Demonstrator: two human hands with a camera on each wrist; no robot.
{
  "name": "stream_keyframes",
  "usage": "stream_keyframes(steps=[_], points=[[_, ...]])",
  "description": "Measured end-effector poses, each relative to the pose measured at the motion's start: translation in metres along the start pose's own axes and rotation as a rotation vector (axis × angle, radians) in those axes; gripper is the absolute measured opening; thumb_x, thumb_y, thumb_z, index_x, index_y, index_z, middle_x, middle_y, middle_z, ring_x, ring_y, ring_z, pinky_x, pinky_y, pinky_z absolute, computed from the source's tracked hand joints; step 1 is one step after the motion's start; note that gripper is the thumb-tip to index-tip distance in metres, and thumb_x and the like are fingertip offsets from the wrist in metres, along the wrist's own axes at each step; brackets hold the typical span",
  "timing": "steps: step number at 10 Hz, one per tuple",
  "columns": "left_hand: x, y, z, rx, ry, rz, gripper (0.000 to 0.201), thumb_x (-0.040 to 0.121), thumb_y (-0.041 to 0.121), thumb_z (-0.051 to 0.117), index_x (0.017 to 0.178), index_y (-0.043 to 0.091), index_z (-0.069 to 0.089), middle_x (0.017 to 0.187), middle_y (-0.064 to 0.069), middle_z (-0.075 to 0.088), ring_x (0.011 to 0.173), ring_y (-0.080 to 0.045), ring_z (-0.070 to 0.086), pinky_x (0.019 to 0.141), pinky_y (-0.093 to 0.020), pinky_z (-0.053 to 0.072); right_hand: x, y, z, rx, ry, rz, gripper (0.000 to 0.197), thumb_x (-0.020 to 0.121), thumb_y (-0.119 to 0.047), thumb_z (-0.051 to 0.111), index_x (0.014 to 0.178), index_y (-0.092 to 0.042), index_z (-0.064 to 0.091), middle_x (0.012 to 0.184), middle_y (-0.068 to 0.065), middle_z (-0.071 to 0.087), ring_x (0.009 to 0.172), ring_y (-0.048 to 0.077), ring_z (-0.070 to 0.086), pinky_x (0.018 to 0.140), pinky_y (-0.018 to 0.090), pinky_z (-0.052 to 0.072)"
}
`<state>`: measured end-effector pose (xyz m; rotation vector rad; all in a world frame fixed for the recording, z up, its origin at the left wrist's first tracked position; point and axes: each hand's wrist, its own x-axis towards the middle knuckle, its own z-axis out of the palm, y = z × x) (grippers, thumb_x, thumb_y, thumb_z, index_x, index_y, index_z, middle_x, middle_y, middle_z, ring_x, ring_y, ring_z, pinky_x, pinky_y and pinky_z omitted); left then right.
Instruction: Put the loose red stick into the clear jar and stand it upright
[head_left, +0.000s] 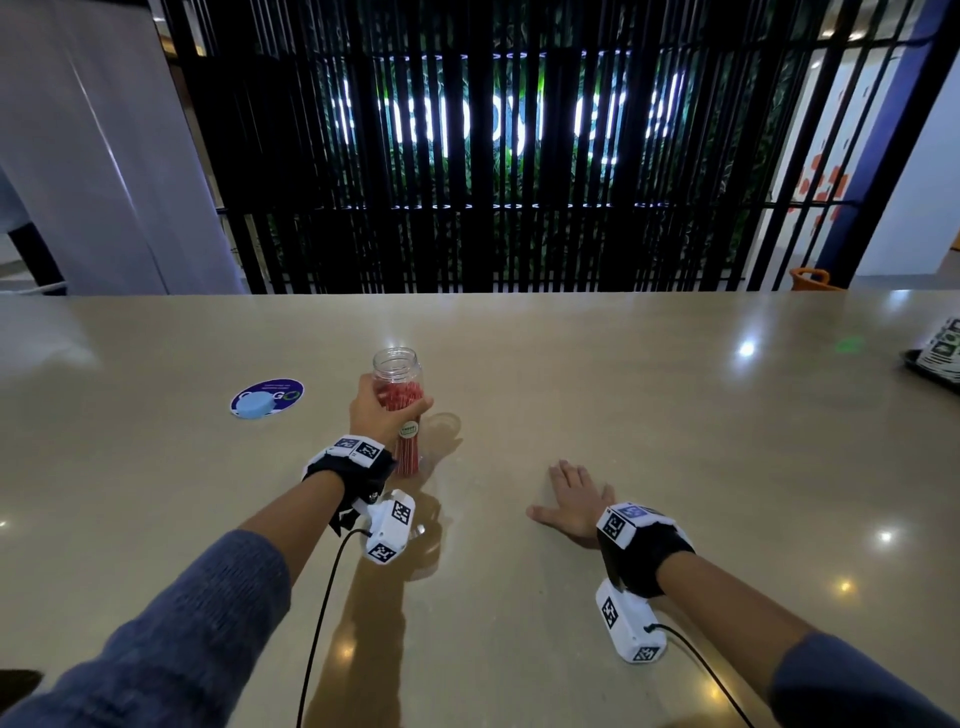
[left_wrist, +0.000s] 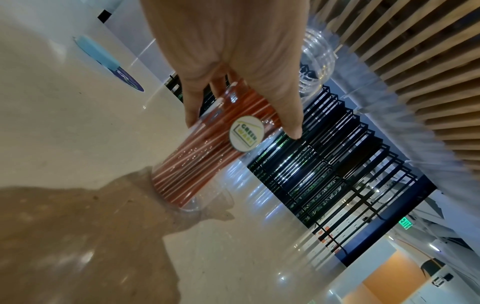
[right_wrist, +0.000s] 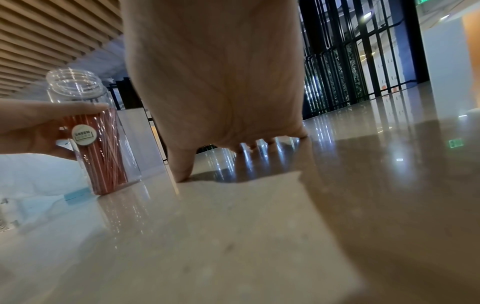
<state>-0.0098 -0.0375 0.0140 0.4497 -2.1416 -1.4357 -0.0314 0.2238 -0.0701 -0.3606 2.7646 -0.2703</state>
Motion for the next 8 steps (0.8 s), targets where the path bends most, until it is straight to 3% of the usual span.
stream_keyframes(steps=[2, 3, 4, 5, 6, 7, 8], points=[[-0.001, 0.002, -0.001, 0.018, -0.007, -0.008, 0.073, 0.065, 0.019, 0.085, 0.123, -0.001, 0.048, 0.124, -0.019, 0.062, 0.113, -0.031, 0.061, 0.085, -0.028, 0.045, -0.004, -0.001, -0.003, -0.004, -0.012, 0.011, 0.088, 0.088, -0.062, 0.038, 0.154, -0.018, 0.001, 0.163, -0.001, -0.01, 0.15, 0.023, -0.007, 0.117, 0.054, 0.005], [0.0, 0.002, -0.002, 0.02, -0.029, -0.016, 0.074, 0.064, 0.019, 0.086, 0.123, -0.001, 0.047, 0.125, -0.02, 0.061, 0.115, -0.032, 0.06, 0.09, -0.033, 0.047, -0.005, -0.003, -0.007, -0.02, -0.038, 0.017, 0.088, 0.087, -0.063, 0.039, 0.154, -0.018, 0.002, 0.163, -0.001, -0.01, 0.15, 0.023, -0.007, 0.116, 0.054, 0.007], [0.003, 0.004, -0.006, 0.027, -0.066, -0.021, 0.073, 0.063, 0.019, 0.086, 0.123, 0.0, 0.047, 0.126, -0.02, 0.061, 0.114, -0.032, 0.06, 0.092, -0.036, 0.049, -0.011, -0.009, -0.022, -0.021, -0.077, 0.008, 0.083, 0.091, -0.058, 0.037, 0.154, -0.012, 0.007, 0.163, 0.005, -0.004, 0.15, 0.026, -0.001, 0.118, 0.048, 0.011], [0.007, 0.011, -0.012, 0.025, -0.105, -0.009, 0.071, 0.064, 0.019, 0.085, 0.122, 0.001, 0.048, 0.125, -0.018, 0.062, 0.109, -0.028, 0.06, 0.09, -0.034, 0.049, -0.023, -0.014, -0.044, -0.061, -0.045, -0.039, 0.066, 0.096, -0.049, 0.032, 0.15, -0.011, 0.024, 0.158, 0.013, 0.017, 0.145, 0.031, 0.017, 0.115, 0.039, 0.02], [0.018, 0.02, -0.019, 0.018, -0.117, 0.043, 0.07, 0.066, 0.024, 0.084, 0.124, 0.004, 0.05, 0.124, -0.015, 0.062, 0.106, -0.026, 0.06, 0.09, -0.032, 0.049, -0.023, -0.021, -0.073, -0.152, 0.024, -0.091, 0.051, 0.101, -0.037, 0.03, 0.148, -0.019, 0.031, 0.153, 0.015, 0.027, 0.144, 0.031, 0.021, 0.112, 0.035, 0.023], [0.029, 0.042, -0.026, 0.088, -0.112, 0.103, 0.064, 0.074, 0.032, 0.077, 0.125, 0.002, 0.055, 0.127, -0.015, 0.061, 0.113, -0.027, 0.058, 0.097, -0.036, 0.047, -0.011, -0.03, -0.11, -0.159, -0.002, -0.039, 0.064, 0.098, -0.046, 0.034, 0.148, -0.006, 0.029, 0.159, 0.01, 0.018, 0.146, 0.026, 0.019, 0.114, 0.035, 0.02], [0.044, 0.064, -0.03, 0.149, -0.139, 0.104, 0.055, 0.089, 0.036, 0.058, 0.131, 0.001, 0.053, 0.135, -0.017, 0.057, 0.124, -0.029, 0.054, 0.106, -0.04, 0.041, 0.001, -0.036, -0.143, -0.155, 0.072, -0.056, 0.071, 0.096, -0.049, 0.036, 0.149, -0.003, 0.027, 0.16, 0.01, 0.016, 0.147, 0.025, 0.019, 0.116, 0.037, 0.019]])
